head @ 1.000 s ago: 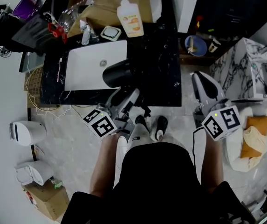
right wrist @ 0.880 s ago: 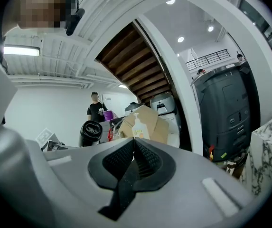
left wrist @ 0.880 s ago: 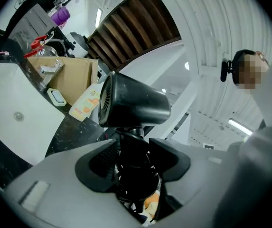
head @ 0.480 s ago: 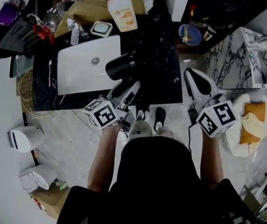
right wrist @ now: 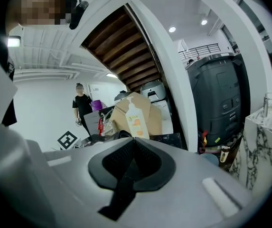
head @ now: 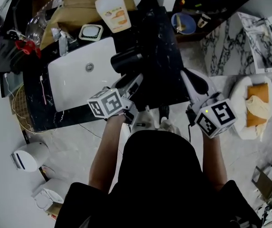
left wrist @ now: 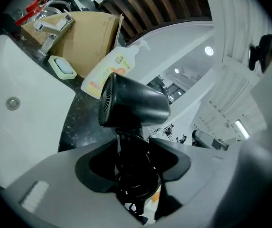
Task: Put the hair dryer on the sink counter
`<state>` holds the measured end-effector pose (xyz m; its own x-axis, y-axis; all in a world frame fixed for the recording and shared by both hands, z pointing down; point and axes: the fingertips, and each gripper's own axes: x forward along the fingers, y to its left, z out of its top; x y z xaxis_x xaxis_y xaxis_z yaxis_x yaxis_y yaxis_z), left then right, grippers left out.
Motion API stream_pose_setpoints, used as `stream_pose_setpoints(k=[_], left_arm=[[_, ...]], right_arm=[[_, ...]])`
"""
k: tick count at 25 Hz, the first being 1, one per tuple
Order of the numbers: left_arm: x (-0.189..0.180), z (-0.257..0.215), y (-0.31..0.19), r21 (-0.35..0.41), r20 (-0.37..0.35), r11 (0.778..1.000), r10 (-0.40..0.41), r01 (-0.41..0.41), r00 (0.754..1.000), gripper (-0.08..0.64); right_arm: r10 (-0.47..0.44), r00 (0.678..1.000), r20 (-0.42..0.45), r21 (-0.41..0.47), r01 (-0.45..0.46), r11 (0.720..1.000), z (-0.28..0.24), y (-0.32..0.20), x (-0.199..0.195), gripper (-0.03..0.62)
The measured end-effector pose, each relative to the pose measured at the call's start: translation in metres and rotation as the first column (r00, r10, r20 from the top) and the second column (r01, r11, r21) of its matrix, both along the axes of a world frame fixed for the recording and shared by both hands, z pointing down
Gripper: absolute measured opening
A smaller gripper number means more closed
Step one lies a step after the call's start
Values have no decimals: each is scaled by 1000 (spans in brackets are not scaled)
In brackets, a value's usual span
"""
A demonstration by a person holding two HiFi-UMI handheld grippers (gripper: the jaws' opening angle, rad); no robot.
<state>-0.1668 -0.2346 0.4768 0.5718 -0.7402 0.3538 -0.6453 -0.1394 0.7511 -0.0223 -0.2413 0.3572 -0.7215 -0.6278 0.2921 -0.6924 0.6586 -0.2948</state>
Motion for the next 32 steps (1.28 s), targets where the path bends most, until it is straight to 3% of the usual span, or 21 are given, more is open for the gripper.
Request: stream_pose_setpoints(k=[8, 19, 32], left_arm=[[-3, 32, -26, -100, 45, 990, 107, -102, 993, 209], [-7, 57, -49, -201, 74, 968, 170, -153, 983, 209], [-4, 69, -53, -258, 100, 956, 169, -138, 981, 209]], right_arm=[[108, 994, -18, -47, -109, 993, 16, -9, -5, 9], [152, 988, -40, -81, -155, 985, 34, -20, -22, 9], [157, 986, -48, -105, -161, 981, 44, -18, -30, 9]])
